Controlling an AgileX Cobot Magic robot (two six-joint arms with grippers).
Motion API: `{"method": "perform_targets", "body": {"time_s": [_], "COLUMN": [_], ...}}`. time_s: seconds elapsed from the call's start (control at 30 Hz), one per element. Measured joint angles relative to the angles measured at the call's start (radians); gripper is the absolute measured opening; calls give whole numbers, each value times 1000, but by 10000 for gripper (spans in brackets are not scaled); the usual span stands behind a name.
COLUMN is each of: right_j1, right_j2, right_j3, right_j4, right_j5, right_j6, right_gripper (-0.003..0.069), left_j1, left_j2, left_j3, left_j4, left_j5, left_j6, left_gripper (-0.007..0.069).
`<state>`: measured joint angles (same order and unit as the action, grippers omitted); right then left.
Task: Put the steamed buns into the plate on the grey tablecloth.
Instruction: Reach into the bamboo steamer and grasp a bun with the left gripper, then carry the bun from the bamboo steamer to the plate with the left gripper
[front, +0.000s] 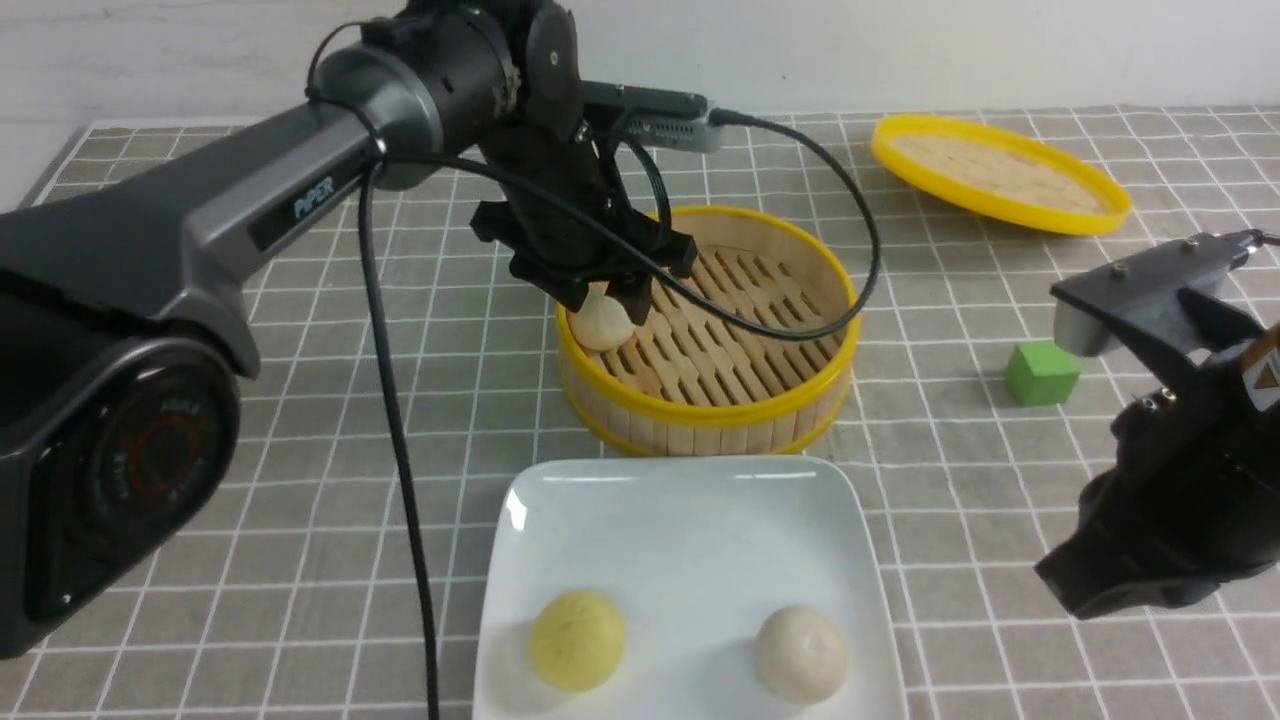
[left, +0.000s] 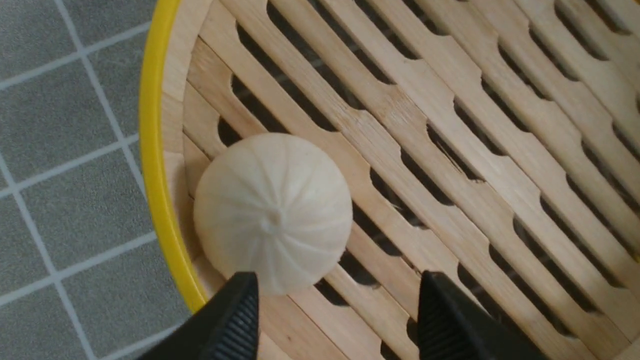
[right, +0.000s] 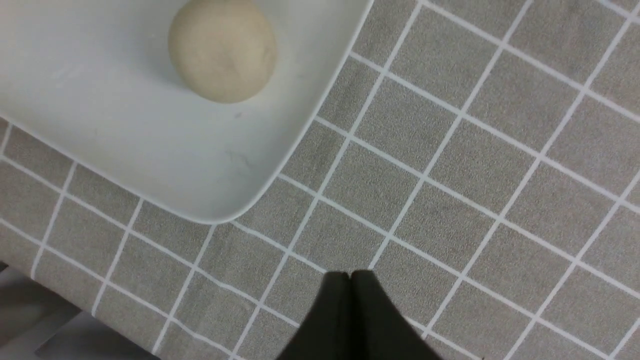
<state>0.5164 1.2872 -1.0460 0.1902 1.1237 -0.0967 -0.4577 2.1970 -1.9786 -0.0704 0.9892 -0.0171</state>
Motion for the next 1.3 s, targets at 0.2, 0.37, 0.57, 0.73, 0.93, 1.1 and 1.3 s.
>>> {"method": "perform_targets", "body": {"time_s": [0.2,0.37,0.57,0.73,0.93,1.1,1.3], "right_j1": [0,0,0,0,0,0,0], "right_j2": [0,0,0,0,-14,-140,-366], "right_j3": [0,0,0,0,0,0,5], "right_j4": [5,8,10,10,10,-30,-50], "right_j5": [-14,-16,-20,-25,-87,-46,32], "right_j6": [0,0,0,0,0,7,83], "right_gripper": [-13,-10,-6,-3,-1,1,2], "left_j1": [0,0,0,-1,-3,-37,-171], "left_j2": [40,57,34,-111,-324,-518,-559], "left_j3": [0,-2,-24,-60,-61,237,671], "left_j4": [26,57,2,-67,-68,-108,-148], "left_j5": [-71,-85,-39,80,205,241,-4], "left_j6": [0,0,1,34,45,45,45], "left_gripper": [374,192,24,23,23,24,26]}}
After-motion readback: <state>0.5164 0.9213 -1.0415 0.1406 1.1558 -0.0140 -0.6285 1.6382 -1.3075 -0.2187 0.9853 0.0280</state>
